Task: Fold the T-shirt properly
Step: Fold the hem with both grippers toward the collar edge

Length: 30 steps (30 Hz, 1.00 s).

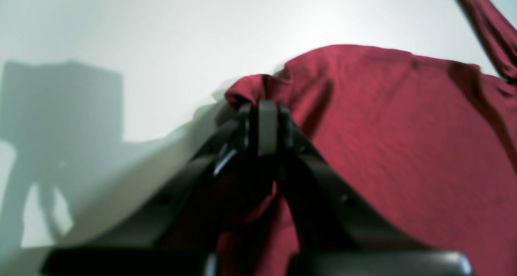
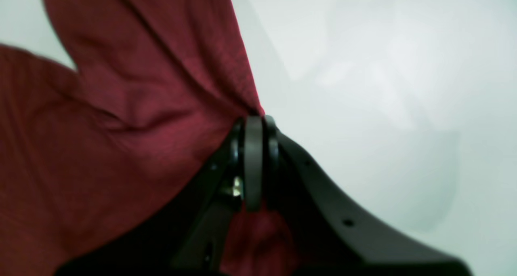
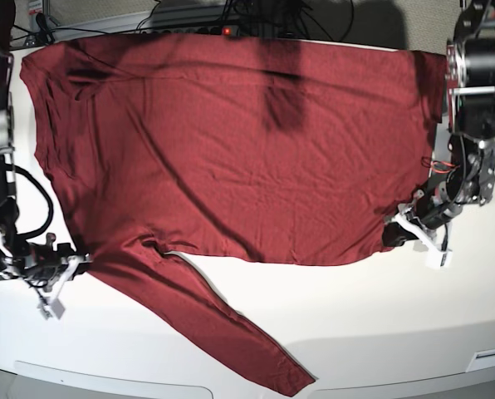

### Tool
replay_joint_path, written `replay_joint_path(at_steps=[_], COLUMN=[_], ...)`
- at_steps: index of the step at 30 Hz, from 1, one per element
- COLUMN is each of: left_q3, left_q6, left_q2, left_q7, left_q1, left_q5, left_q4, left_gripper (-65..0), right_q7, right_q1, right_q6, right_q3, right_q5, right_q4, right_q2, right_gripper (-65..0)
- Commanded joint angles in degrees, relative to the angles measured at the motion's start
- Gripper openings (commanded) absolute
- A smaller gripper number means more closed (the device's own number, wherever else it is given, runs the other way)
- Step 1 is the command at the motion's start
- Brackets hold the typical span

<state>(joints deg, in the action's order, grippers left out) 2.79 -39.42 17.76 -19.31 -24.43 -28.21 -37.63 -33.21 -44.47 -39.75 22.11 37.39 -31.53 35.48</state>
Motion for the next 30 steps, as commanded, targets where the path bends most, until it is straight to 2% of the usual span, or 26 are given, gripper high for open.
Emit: replay_joint_path(at_steps=[1, 6, 9, 14, 19, 26, 30], left_q3=[0.2, 0.2, 0.3, 1.0, 5.3, 11.6, 13.0], left_q6=[-0.6, -0.6, -0.6, 0.6, 0.2, -0.6, -0.6], left_q2=[1.2, 2.2, 2.9, 4.2, 4.2, 4.2, 4.2], left_q7=[0.6, 0.4, 0.5, 0.4, -2.1, -3.5, -4.2], left_q1=[0.0, 9.0, 12.7, 15.6, 18.8, 24.1, 28.0], left_q5=[-2.2, -3.8, -3.8, -3.9, -7.1, -11.1, -11.1], left_q4=[-3.7, -19.1, -24.9, -28.2, -28.4, -29.3, -33.1], left_gripper=[-65.0, -65.0, -65.0, -65.0, -65.0, -65.0, -65.0], right_q7=[0.7, 0.1, 0.1, -0.7, -0.7, -0.5, -1.0], right_q1=[-0.4, 10.8, 18.4, 29.1, 39.4, 50.1, 55.7], right_q6=[-0.3, -0.3, -0.3, 0.3, 0.3, 0.3, 0.3], right_q3=[-0.3, -0.3, -1.3, -10.7, -21.8, -32.5, -38.0], right_q5=[1.9, 7.6, 11.8, 11.7, 11.7, 13.1, 14.3], right_q4=[-2.4, -18.6, -29.7, -41.2, -46.1, -48.9, -50.9], right_q2=[1.8, 6.5, 10.2, 14.2, 15.0, 14.8, 14.7], right_gripper=[-65.0, -65.0, -65.0, -65.0, -65.0, -65.0, -65.0])
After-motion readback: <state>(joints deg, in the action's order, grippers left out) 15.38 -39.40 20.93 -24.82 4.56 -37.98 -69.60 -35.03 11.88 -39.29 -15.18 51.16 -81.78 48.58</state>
